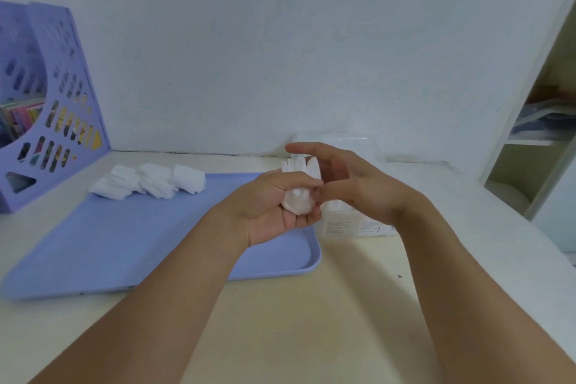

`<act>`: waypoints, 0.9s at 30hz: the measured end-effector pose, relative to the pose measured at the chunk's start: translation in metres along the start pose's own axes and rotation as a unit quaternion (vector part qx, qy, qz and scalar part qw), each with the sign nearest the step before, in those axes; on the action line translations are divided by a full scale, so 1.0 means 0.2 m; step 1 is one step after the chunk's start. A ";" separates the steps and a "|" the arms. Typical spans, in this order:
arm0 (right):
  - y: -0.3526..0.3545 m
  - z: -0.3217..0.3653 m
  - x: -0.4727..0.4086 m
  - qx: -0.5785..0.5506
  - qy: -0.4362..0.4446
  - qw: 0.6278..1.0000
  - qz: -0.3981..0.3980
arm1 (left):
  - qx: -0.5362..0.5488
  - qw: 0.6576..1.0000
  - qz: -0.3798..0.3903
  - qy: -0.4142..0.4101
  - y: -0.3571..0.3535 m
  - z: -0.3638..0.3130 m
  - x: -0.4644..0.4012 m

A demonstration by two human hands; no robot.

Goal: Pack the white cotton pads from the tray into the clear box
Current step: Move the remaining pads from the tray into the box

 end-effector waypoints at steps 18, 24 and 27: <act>-0.06 0.05 -0.03 -0.093 -0.010 0.995 -0.045 | 0.046 0.992 -0.107 -0.051 0.01 -0.06 0.00; -0.04 0.00 -0.05 -0.132 -0.029 0.990 -0.025 | 0.112 0.988 -0.102 -0.026 0.01 -0.05 0.00; -0.06 0.01 -0.06 -0.097 -0.034 0.991 -0.082 | 0.079 0.990 -0.118 -0.026 0.01 -0.05 0.00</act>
Point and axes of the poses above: each hand's wrist, its own x-axis away from the middle knuckle, its own y-axis out of the back of the hand, z = x × y, the point moved 4 cm from there along -x, towards the middle knuckle, and after that the axes turned 14 degrees about x, right-handed, at the moved point
